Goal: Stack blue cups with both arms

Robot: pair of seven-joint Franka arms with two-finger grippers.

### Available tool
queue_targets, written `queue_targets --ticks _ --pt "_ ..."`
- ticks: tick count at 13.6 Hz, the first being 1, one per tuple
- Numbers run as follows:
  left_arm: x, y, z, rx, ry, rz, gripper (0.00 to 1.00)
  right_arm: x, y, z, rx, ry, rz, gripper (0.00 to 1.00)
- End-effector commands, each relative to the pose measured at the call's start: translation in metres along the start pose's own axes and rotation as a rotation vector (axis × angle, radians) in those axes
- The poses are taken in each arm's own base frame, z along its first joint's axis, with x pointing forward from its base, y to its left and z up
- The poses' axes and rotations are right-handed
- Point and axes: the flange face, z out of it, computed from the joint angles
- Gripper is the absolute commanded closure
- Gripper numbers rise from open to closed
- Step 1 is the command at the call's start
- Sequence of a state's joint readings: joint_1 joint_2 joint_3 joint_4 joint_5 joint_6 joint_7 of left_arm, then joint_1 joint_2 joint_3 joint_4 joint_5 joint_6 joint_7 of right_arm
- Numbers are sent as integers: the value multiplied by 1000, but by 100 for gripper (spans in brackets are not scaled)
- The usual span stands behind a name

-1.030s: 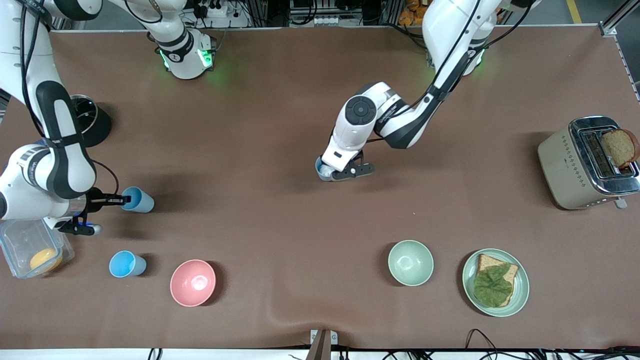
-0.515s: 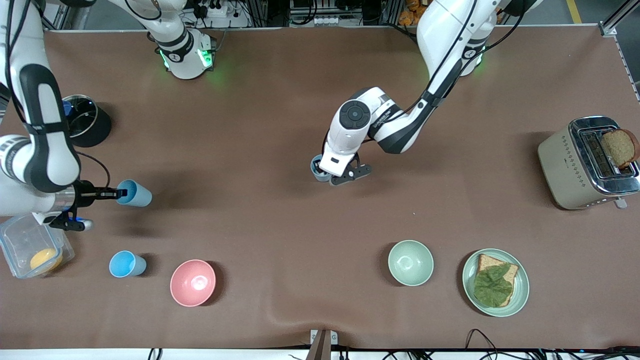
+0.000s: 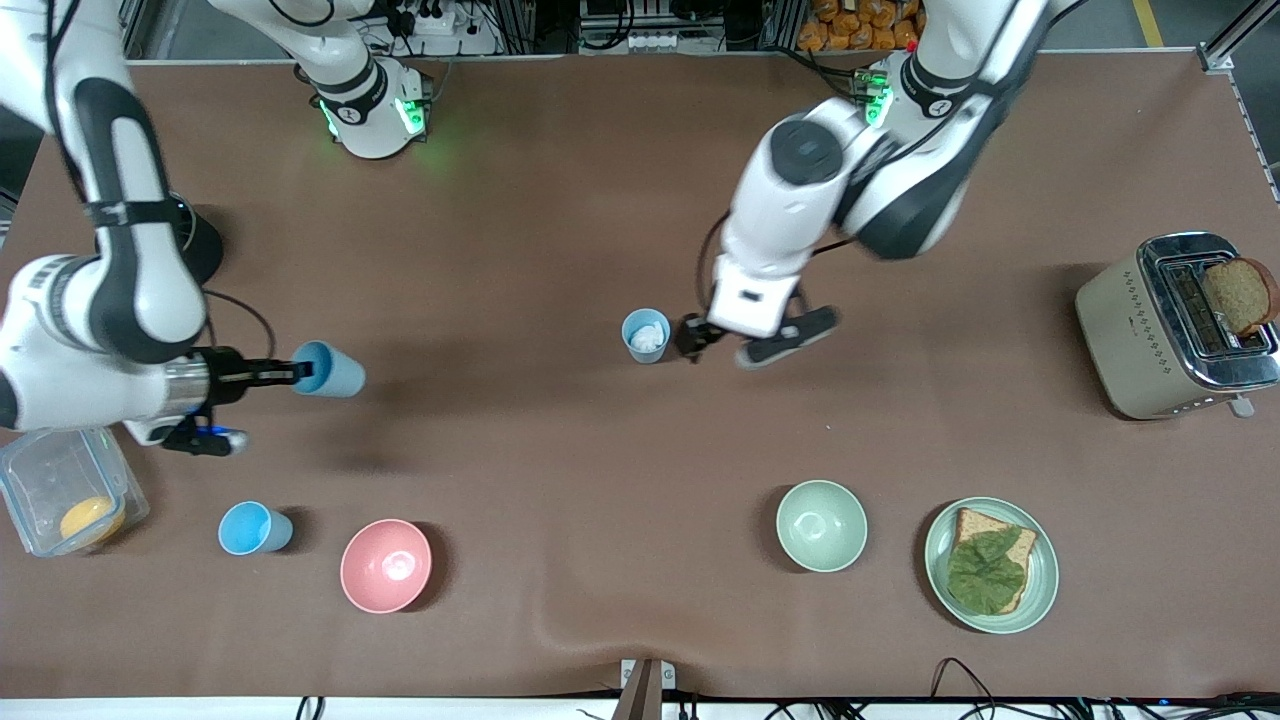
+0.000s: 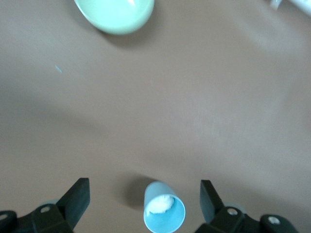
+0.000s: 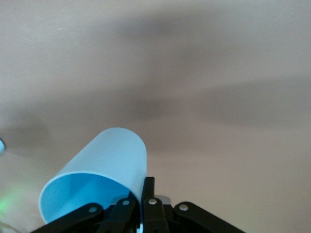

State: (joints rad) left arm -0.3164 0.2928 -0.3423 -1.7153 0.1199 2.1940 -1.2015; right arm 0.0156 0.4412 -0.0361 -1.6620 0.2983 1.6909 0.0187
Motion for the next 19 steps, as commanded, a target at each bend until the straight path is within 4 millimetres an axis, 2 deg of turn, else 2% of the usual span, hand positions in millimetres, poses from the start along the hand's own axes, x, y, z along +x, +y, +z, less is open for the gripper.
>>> queue_targets --ticks 1,5,8,10,12,15,16,18,19 --pt "37 -36 -42 38 56 46 0 -24 -83 8 -11 -21 97 100" --pt "111 -107 -81 132 43 243 0 -68 -221 38 -38 -17 276 100" --pt "142 -146 -115 172 40 399 0 -104 -310 70 24 12 441 100" --pt "155 -159 -142 184 10 394 0 -122 -350 96 39 54 501 100" --pt "165 -168 -163 190 -8 372 0 -131 -374 121 47 76 543 100" --pt "181 -184 -178 164 -20 380 0 -139 -394 156 49 67 604 100" --pt "189 -194 -184 129 -33 359 0 -138 -393 159 45 68 609 100" --pt "186 -194 -190 103 -39 363 0 -134 -394 166 53 75 624 100" --pt "188 -199 -192 110 -39 353 0 -133 -397 176 56 84 636 100"
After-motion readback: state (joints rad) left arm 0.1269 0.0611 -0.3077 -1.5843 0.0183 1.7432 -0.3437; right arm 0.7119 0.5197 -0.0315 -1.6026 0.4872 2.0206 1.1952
